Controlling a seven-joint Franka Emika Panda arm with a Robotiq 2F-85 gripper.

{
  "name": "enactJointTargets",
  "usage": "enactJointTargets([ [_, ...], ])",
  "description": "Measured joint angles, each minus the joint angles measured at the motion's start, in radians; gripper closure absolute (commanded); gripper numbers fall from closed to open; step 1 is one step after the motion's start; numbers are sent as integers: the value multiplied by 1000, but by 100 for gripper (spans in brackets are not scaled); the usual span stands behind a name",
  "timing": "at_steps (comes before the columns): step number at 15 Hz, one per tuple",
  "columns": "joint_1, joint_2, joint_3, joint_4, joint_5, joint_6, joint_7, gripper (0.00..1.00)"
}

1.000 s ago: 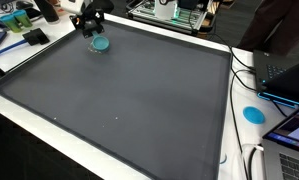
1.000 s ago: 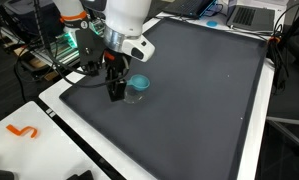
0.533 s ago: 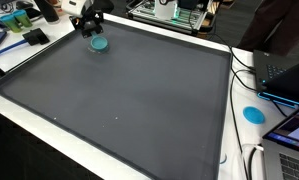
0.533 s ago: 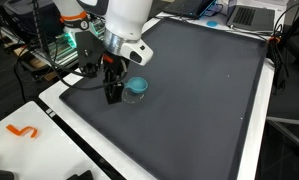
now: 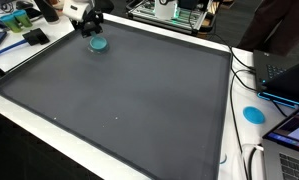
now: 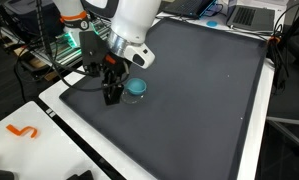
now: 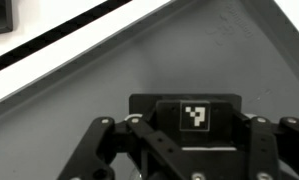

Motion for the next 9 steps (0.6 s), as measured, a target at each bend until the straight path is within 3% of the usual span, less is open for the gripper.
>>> enactJointTargets([
  [9, 18, 49, 23, 59, -37, -88, 26, 72],
])
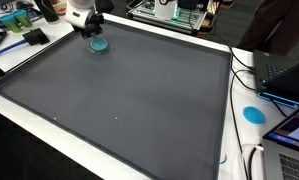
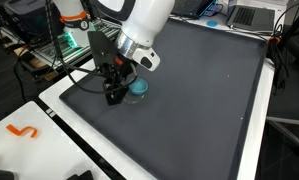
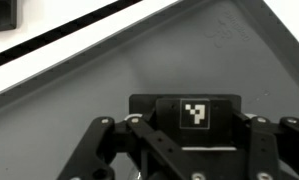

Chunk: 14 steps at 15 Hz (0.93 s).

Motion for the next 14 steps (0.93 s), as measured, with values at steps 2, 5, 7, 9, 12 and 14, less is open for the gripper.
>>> enactJointTargets([
  [2, -1, 4, 3, 3, 0, 0, -1, 72],
  [5, -3, 10, 6, 7, 0, 0, -3, 72],
  [7, -4, 13, 6, 9, 0, -1, -3, 72],
  [9, -6, 14, 6, 10, 0, -1, -3, 72],
  [12, -9, 15, 5, 10, 0, -1, -2, 72],
  [14, -11, 15, 5, 10, 0, -1, -2, 72],
])
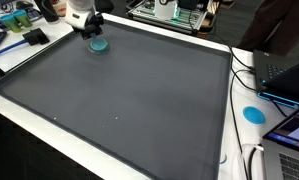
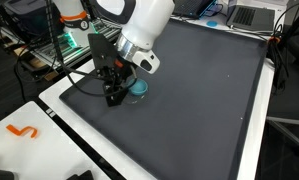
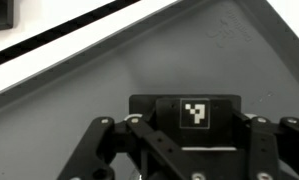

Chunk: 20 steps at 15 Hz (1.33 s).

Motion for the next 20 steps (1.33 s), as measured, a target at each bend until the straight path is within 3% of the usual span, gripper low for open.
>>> enactJointTargets([
  [20, -1, 20, 10, 26, 1, -25, -17, 72],
])
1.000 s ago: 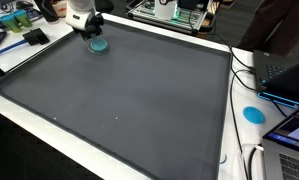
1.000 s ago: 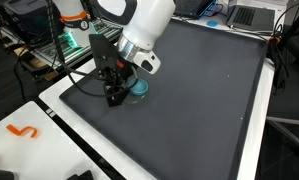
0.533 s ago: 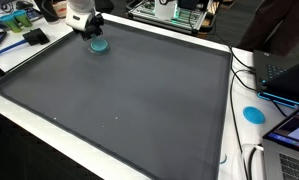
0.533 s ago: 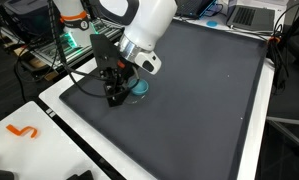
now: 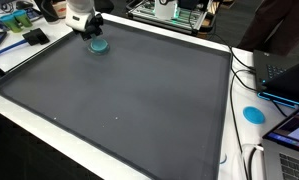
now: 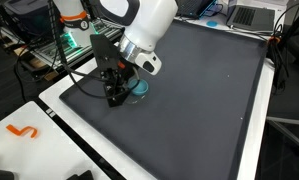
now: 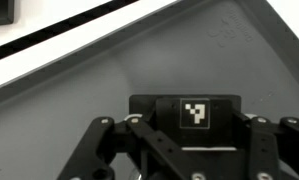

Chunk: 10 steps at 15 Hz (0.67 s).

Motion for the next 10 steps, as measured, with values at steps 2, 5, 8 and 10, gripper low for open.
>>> enactJointTargets([
  [2, -2, 0, 1, 3, 0, 0, -18, 72],
  [5, -8, -2, 4, 7, 0, 2, -45, 72],
  [8, -15, -10, 7, 7, 6, 11, -80, 72],
  [10, -21, -15, 9, 6, 9, 21, -106, 72],
])
